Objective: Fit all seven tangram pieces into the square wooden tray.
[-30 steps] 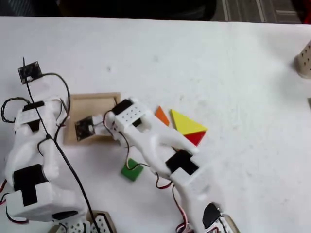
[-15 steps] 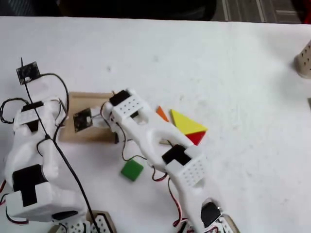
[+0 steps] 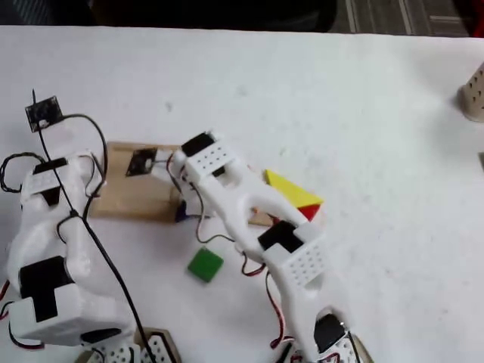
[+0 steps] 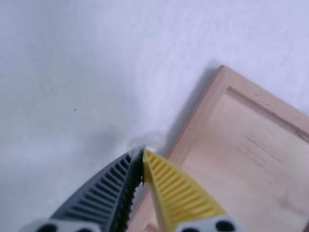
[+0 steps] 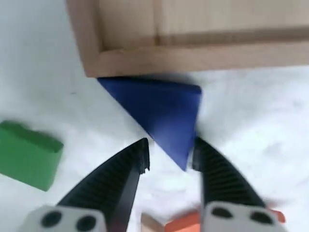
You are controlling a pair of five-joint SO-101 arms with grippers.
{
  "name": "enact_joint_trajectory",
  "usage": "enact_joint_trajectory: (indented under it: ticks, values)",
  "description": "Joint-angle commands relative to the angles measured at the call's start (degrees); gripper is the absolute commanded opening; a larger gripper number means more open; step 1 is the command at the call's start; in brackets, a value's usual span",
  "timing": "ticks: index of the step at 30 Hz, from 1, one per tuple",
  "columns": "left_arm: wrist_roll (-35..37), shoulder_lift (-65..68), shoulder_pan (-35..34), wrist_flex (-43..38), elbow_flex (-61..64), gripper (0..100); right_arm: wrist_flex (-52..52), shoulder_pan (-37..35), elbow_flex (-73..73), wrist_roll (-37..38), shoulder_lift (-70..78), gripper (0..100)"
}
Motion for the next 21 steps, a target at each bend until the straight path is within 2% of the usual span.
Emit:
enact_joint_trajectory:
  ticks: [1,10,21]
  values:
    - [-0.5,-0.1,-0.8,-1.9,-3.4,3,0.0,0.0,-1.1,4.2,-2.3,31.8]
    - [-0.5,-0.1,-0.7,-1.9,-3.4,3,-3.4,-5.4,-1.6,13.4,-1.9,33.4]
    - [-0.5,-0.1,-0.7,-3.1,-3.4,3,-6.4,-6.8,-1.1,21.1,-1.7,33.4]
